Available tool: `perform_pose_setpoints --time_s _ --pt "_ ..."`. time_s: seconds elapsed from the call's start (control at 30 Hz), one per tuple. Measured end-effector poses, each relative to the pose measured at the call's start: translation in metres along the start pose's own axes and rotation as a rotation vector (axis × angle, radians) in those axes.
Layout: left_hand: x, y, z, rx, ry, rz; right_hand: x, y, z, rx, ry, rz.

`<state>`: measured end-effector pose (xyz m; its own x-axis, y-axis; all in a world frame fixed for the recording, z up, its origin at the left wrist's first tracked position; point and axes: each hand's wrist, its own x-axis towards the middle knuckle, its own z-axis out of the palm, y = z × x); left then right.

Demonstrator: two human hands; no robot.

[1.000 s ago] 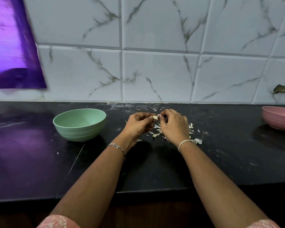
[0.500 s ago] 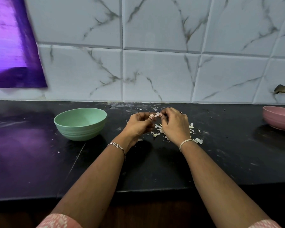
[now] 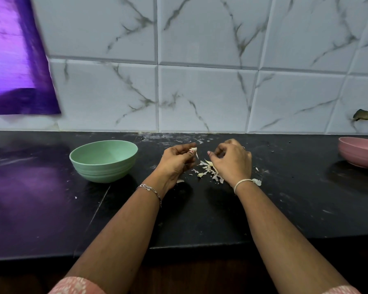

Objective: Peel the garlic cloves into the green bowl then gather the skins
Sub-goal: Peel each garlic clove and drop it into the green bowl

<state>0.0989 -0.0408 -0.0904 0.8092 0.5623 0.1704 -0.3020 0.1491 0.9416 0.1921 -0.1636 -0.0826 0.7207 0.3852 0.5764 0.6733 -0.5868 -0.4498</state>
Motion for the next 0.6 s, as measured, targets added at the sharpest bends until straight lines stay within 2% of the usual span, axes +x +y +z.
perform_pose_setpoints --time_s 0.1,0.3,0.5,0.6 --pt "-0.002 0.001 0.0 -0.012 0.034 0.032 -0.001 -0.001 -0.001 0.036 -0.005 -0.01" --pt "-0.002 0.001 -0.002 0.004 0.073 0.024 -0.008 -0.01 0.003 0.247 -0.055 -0.258" --pt "-0.002 0.0 -0.003 0.05 0.067 0.019 -0.007 -0.009 0.003 0.216 0.036 -0.339" --pt "-0.002 -0.002 -0.002 0.087 0.047 0.012 -0.006 -0.008 0.005 0.137 0.055 -0.307"
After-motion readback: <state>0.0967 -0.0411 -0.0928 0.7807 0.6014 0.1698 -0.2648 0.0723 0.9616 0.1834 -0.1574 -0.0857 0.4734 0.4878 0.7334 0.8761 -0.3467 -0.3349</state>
